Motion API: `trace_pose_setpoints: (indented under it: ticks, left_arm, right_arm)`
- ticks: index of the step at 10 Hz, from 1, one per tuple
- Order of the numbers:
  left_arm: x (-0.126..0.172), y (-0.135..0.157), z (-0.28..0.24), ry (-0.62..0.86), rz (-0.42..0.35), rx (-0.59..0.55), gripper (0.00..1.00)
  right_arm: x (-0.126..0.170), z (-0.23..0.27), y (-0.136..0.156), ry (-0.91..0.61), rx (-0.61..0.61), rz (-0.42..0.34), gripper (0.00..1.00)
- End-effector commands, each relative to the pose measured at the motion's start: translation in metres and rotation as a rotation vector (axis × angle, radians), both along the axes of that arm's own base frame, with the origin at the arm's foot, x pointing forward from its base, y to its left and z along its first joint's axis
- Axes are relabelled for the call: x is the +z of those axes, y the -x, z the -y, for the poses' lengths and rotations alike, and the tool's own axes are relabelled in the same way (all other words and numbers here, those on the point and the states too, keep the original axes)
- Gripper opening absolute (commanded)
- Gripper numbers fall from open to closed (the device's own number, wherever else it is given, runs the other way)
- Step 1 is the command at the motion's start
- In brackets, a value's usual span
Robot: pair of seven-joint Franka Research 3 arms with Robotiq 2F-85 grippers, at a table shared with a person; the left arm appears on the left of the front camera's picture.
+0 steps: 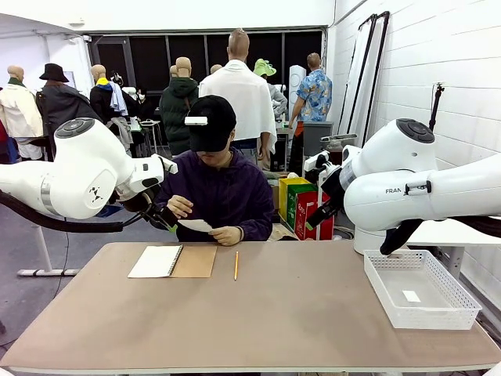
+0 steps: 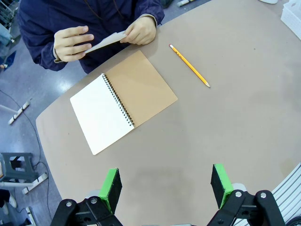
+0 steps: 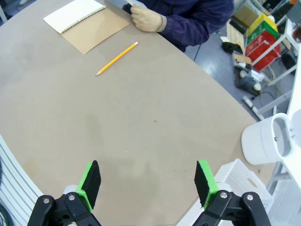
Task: Sort the paper based on its condition.
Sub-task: If a person hands you a paper, place it in the Organizing basket , and if it's crumpled, put it in the Trash can.
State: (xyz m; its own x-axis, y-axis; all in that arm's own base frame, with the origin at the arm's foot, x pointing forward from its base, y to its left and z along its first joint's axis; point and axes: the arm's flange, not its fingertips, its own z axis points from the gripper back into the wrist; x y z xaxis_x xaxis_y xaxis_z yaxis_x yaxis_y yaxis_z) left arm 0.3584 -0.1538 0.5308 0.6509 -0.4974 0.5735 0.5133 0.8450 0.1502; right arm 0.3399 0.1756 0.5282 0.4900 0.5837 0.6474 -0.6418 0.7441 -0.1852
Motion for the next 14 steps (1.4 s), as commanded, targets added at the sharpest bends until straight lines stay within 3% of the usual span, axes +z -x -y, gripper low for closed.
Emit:
trace_pose_setpoints:
  ticks: [1, 14]
  left_arm:
    - [0.0005, -0.0004, 0.0001, -0.003, 0.013, -0.003, 1.00]
    - [0.0005, -0.0004, 0.0001, -0.003, 0.013, -0.003, 1.00]
  right_arm:
    - [-0.0001, 0.0006, -0.0003, 0.000, 0.000, -0.001, 1.00]
    - [-0.0001, 0.0006, -0.0003, 0.000, 0.000, -0.001, 1.00]
